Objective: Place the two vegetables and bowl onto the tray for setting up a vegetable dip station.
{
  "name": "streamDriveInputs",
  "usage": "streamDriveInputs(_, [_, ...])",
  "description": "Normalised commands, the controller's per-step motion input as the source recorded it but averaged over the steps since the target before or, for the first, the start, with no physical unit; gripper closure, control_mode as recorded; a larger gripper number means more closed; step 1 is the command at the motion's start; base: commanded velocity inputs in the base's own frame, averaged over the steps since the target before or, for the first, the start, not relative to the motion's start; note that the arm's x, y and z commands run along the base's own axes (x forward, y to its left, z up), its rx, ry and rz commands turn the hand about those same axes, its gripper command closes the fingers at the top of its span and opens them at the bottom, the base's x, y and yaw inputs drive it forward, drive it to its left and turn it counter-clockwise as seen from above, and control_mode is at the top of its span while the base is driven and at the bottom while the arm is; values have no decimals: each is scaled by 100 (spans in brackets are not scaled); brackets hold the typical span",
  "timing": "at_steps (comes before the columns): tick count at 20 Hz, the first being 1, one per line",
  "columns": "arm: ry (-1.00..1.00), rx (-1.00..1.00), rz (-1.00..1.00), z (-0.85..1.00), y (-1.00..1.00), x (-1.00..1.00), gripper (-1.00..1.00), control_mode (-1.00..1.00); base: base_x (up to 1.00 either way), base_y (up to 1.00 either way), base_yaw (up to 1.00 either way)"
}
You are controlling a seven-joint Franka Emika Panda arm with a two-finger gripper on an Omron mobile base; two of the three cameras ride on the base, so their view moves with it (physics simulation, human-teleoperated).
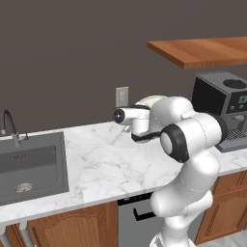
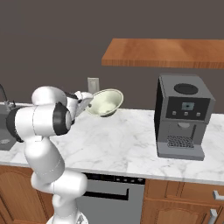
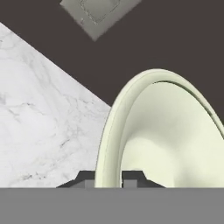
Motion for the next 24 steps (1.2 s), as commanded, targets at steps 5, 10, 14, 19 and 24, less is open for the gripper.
streamDriveInputs(5, [17,-17,1,40,32,-1,100,-100,0,0,0])
streamDriveInputs(10, [19,-10,1,37,29,-10,100,-100,0,0,0])
streamDriveInputs(14, [11,-9,0,27,38,-19,100,-100,0,0,0])
streamDriveInputs(19, [0,-2,0,17,45,-22,100,-100,0,0,0])
streamDriveInputs(24, [-7,0,0,12,43,-24,100,-100,0,0,0])
